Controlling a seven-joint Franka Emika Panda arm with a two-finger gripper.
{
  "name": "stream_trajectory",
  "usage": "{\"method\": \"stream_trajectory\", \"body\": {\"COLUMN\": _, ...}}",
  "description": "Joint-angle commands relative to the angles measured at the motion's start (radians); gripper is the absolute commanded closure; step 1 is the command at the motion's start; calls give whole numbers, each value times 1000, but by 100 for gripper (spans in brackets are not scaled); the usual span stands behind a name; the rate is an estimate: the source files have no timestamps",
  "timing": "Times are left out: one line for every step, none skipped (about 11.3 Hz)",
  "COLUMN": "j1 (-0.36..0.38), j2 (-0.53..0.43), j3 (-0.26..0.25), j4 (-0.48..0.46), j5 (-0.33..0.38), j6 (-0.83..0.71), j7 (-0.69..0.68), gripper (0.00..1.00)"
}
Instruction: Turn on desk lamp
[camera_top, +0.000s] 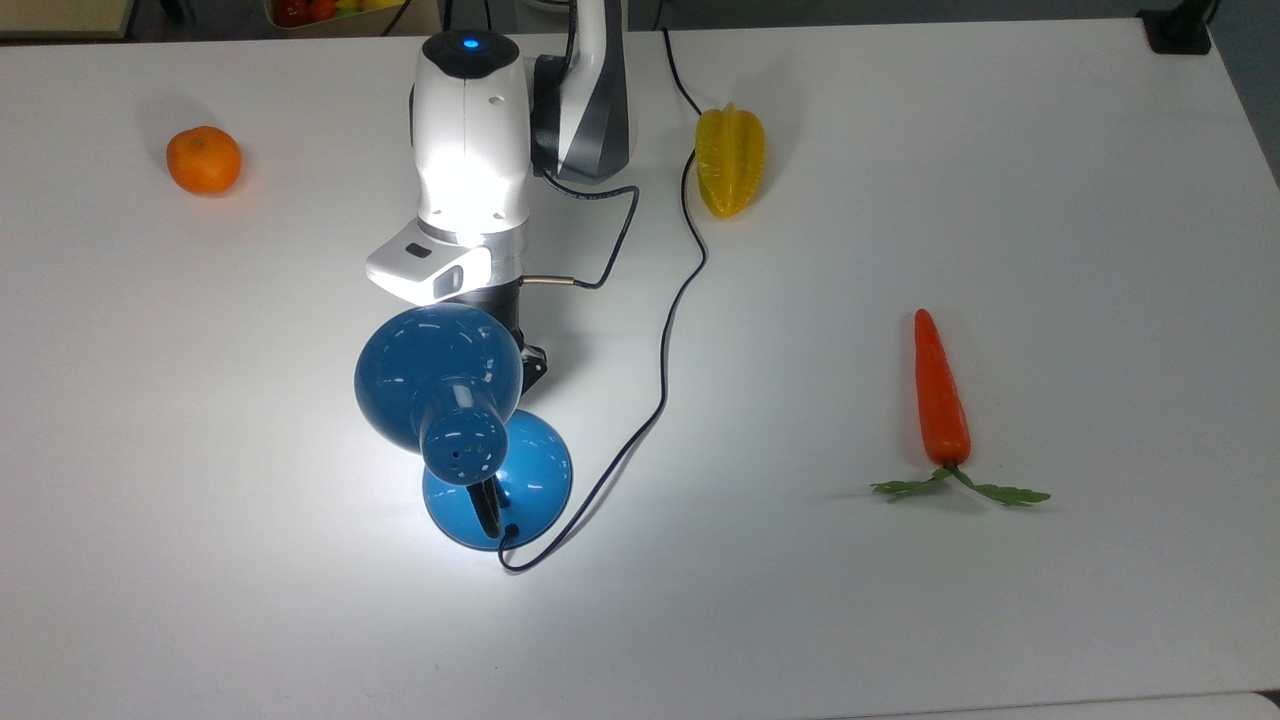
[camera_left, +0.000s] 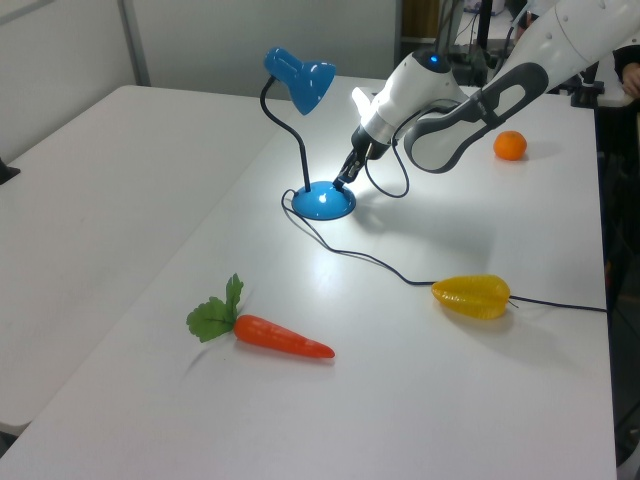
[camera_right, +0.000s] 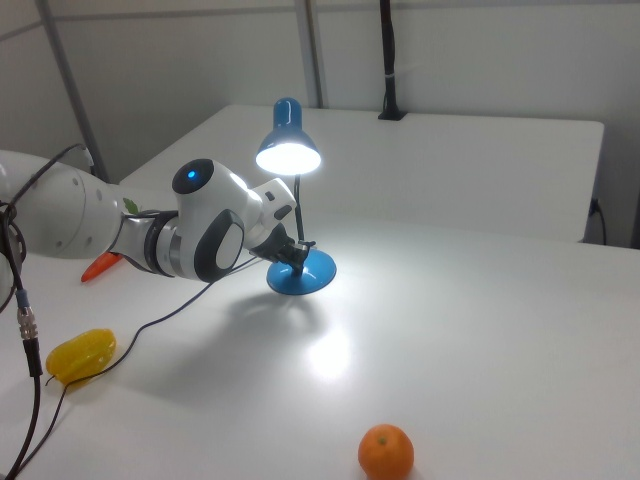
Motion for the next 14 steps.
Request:
{"method": "stream_trajectory", "body": {"j1": 10, "j2": 36, "j3": -6, "j4": -37, "j5": -15, "j6": 24, "j7": 10, "gripper": 100}}
{"method": "stream_trajectory", "body": {"j1": 7, "j2": 27, "j3": -6, "j4": -39, "j5": -15, "j6": 21, "j7": 10, "gripper": 100}}
{"method": "stream_trajectory", "body": {"j1": 4, "j2": 7, "j3": -6, "j4": -43, "j5": -15, "j6": 14, "j7": 10, "gripper": 100}}
{"method": "stream_trajectory", "body": {"j1": 4, "j2": -13, "j3": -6, "j4": -48, "j5": -15, "j6": 7, "j7": 13, "gripper": 100}}
{"method": "stream_trajectory", "body": {"j1": 4, "j2": -34, "j3": -6, "j4": -63, "j5": -13, "j6": 7, "j7": 16, "gripper": 100}}
{"method": "stream_trajectory", "body": {"j1": 4, "j2": -62, "j3": -6, "j4": -81, "j5": -13, "j6": 1, "j7": 17, "gripper": 100}}
{"method": "stream_trajectory", "body": {"j1": 4, "j2": -94, "j3": -5, "j4": -100, "j5": -13, "j6": -23, "j7": 17, "gripper": 100}}
{"method": "stream_trajectory", "body": {"j1": 4, "j2": -123, "j3": -3, "j4": -117, "j5": -13, "j6": -63, "j7": 10, "gripper": 100}}
{"method": "stream_trajectory", "body": {"j1": 4, "j2": -148, "j3": -2, "j4": -129, "j5": -13, "j6": -92, "j7": 8, "gripper": 100}}
{"method": "stream_trajectory", "body": {"j1": 4, "j2": -169, "j3": -2, "j4": -138, "j5": -13, "j6": -117, "j7": 7, "gripper": 100}}
{"method": "stream_trajectory", "body": {"j1": 4, "j2": -192, "j3": -2, "j4": -140, "j5": -13, "j6": -167, "j7": 7, "gripper": 100}}
{"method": "stream_trajectory", "body": {"j1": 5, "j2": -223, "j3": -2, "j4": -138, "j5": -13, "j6": -262, "j7": 5, "gripper": 100}}
{"method": "stream_trajectory", "body": {"j1": 7, "j2": -257, "j3": -2, "j4": -137, "j5": -13, "j6": -364, "j7": -4, "gripper": 100}}
{"method": "stream_trajectory", "body": {"j1": 10, "j2": -287, "j3": 0, "j4": -131, "j5": -13, "j6": -463, "j7": -6, "gripper": 96}}
